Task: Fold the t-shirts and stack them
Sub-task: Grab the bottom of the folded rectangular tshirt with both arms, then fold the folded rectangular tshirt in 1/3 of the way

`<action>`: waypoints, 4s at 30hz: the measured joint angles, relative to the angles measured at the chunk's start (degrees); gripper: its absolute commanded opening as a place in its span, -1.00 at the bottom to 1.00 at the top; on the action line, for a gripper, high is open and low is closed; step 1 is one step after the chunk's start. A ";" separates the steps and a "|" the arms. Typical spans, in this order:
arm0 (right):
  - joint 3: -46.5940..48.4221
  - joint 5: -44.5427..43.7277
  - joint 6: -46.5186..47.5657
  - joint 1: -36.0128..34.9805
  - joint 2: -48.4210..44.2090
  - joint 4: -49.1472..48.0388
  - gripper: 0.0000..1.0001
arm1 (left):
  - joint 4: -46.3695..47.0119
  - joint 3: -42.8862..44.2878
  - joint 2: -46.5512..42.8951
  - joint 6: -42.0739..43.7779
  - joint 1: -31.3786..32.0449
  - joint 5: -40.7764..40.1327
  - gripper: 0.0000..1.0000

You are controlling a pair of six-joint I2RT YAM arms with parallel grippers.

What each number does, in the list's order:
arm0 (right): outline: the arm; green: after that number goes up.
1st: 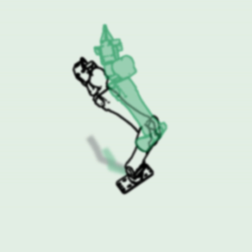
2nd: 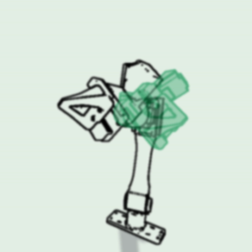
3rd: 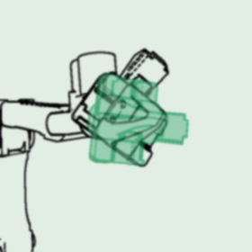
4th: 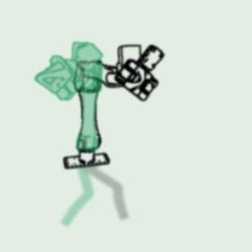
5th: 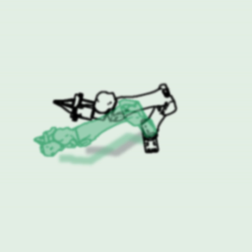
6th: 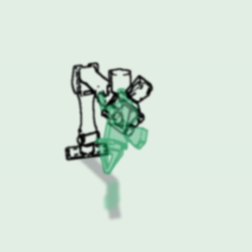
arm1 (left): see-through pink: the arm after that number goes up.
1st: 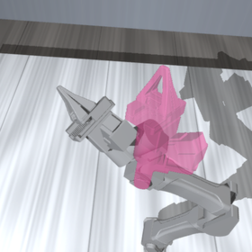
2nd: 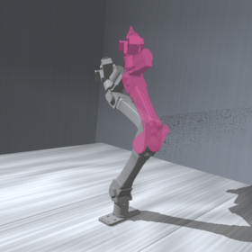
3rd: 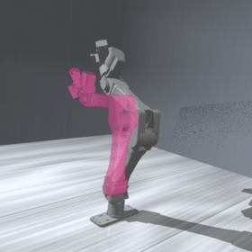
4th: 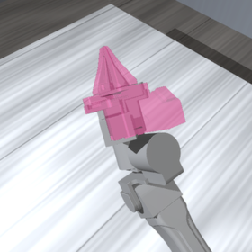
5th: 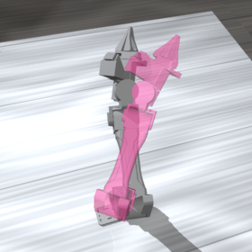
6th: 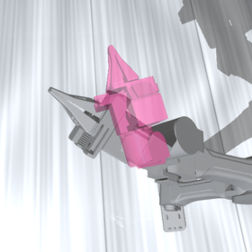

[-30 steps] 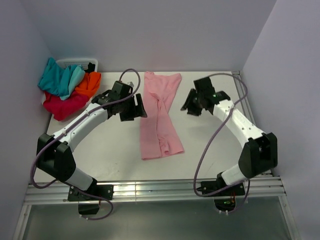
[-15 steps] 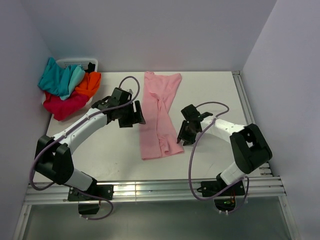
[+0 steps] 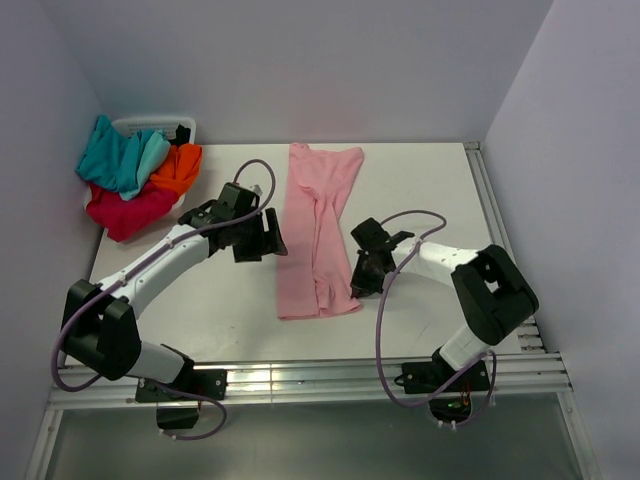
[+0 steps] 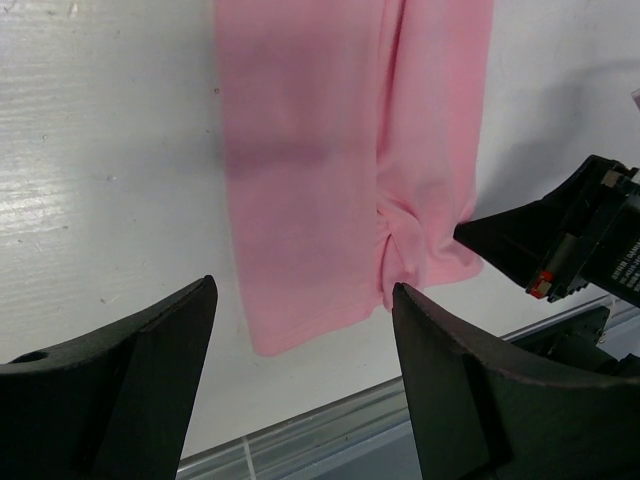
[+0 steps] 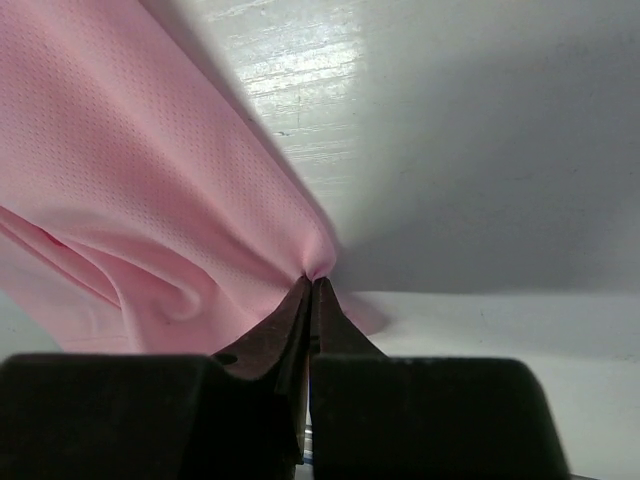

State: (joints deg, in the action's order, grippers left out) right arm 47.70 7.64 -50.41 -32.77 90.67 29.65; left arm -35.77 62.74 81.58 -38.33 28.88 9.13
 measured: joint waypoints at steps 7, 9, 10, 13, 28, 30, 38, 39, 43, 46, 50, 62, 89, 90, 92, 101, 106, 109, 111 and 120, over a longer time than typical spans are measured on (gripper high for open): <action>-0.15 -1.75 -1.05 -0.96 -6.93 6.21 -1.00 | 1.44 -2.58 -0.02 0.00 -0.02 0.07 0.53; -0.11 -2.51 -1.60 -1.27 -11.19 9.60 -1.00 | 1.88 -2.82 0.00 0.00 0.00 0.11 0.54; -0.11 -2.71 -1.84 -1.38 -12.70 10.91 -1.00 | 2.12 -2.84 0.00 0.00 -0.02 0.11 0.53; -0.26 -2.67 -2.54 -1.49 -16.61 14.43 -0.39 | 2.60 -2.84 0.24 0.04 -0.02 0.31 0.53; -4.07 -2.34 -1.73 -2.45 -11.76 19.50 0.72 | -0.44 -5.77 3.76 0.98 12.39 5.20 0.34; -4.07 -2.47 -1.31 -2.49 -11.76 19.61 0.72 | -1.51 -7.65 2.73 0.02 14.08 5.49 0.34; -5.27 -2.16 -0.66 -2.49 -11.30 17.46 0.59 | -2.78 -15.30 -3.61 -4.33 16.85 3.87 0.32; -5.53 -2.10 -0.63 -2.49 -10.95 17.07 0.58 | -2.40 -16.02 -3.43 -4.63 16.92 3.54 0.32; -6.32 -2.10 0.00 -2.49 -9.70 15.89 0.53 | -0.81 -17.44 -1.55 -5.97 17.53 2.51 0.32; -6.95 -2.10 0.46 -2.49 -9.62 14.91 0.51 | 0.83 -17.42 0.13 -6.67 18.25 1.73 0.30; -7.65 -1.97 0.72 -2.49 -9.53 14.05 0.49 | 1.88 -16.22 2.93 -7.39 18.51 0.92 0.29; -8.09 -1.33 1.68 -2.49 -9.53 13.75 0.16 | 5.01 -12.04 8.09 -8.57 19.96 0.04 -0.19; 10.78 -4.31 6.23 -1.88 -8.87 25.33 -1.00 | -7.69 5.18 9.01 -7.54 21.81 -2.16 -1.00; 12.24 -4.66 6.82 -1.51 -8.76 25.90 -1.00 | -8.31 6.27 9.01 -7.21 20.85 -2.25 -1.00; 14.95 -5.16 8.07 -0.44 -7.87 27.54 -1.00 | -8.94 7.69 9.01 -6.32 18.64 -2.40 -1.00; 35.65 -8.55 15.41 6.86 8.92 32.09 -1.00 | -11.63 16.68 13.55 -1.01 4.28 -0.26 -1.00; 54.36 -9.77 18.58 10.80 24.52 33.27 -0.57 | -11.15 31.87 28.68 2.03 -1.84 2.93 -0.90; 68.48 -10.08 19.82 12.63 35.50 35.82 1.00 | -10.49 42.82 39.82 3.74 -4.42 4.70 0.22; 77.64 -10.47 20.72 13.62 42.25 36.46 1.00 | -8.55 46.77 45.38 3.30 -6.16 5.60 0.99; 57.09 -11.50 21.64 15.23 28.57 33.75 1.00 | -8.26 42.51 40.89 2.27 -9.66 3.04 0.99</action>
State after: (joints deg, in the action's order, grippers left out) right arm 104.79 -3.86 -28.77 -17.54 119.24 63.40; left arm -44.03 105.25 122.48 -36.05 19.22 12.16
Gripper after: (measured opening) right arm 0.999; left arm 0.994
